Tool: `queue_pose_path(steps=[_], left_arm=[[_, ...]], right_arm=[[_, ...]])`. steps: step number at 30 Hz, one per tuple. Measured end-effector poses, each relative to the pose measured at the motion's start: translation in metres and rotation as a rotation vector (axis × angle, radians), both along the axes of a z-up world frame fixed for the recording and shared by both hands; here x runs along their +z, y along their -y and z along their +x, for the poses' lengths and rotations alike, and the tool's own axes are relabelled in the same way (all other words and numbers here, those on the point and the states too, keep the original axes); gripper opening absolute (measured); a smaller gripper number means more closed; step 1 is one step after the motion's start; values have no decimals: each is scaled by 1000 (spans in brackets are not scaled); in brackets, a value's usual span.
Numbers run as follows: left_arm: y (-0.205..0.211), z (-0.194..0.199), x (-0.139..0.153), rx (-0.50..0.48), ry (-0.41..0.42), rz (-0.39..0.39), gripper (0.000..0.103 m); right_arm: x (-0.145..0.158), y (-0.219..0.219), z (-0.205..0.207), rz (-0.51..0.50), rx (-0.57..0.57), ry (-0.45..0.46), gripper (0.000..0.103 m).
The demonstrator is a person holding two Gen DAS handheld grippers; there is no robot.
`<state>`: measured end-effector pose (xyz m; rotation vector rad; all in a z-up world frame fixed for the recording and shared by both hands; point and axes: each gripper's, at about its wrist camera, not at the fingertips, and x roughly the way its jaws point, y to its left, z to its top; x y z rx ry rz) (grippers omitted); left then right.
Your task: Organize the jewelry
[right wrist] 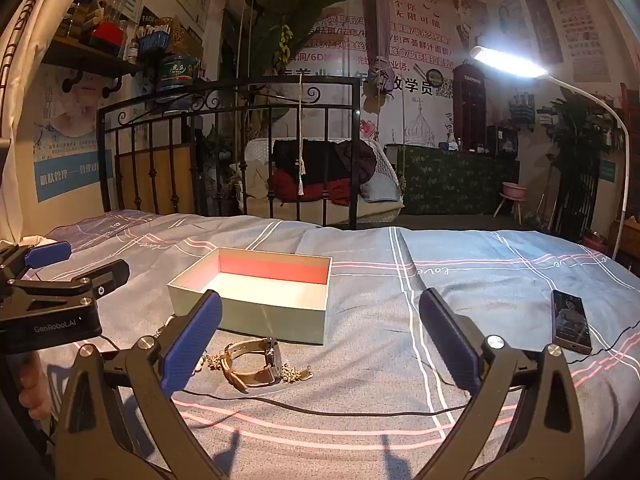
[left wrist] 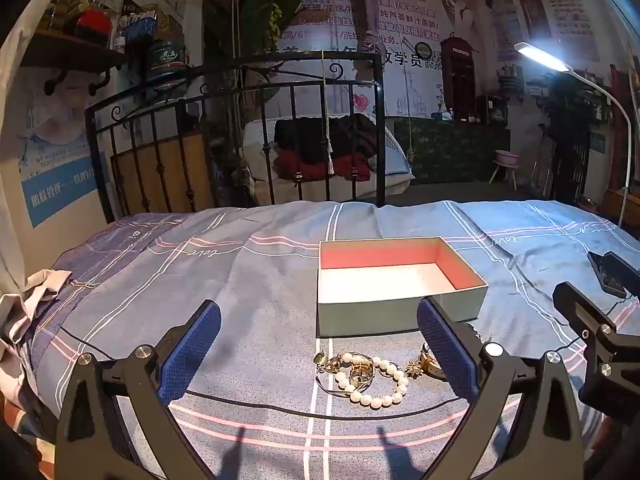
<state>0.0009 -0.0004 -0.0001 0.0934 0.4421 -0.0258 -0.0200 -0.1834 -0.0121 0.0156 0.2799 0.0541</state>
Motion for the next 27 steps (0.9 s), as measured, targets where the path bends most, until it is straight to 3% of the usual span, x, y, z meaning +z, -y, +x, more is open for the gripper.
queue_pose_path(steps=[27], left_arm=[[3,-3,-1,-11,7,6,97]], right_arm=[[-2,3,3,-2,3,-21,97]])
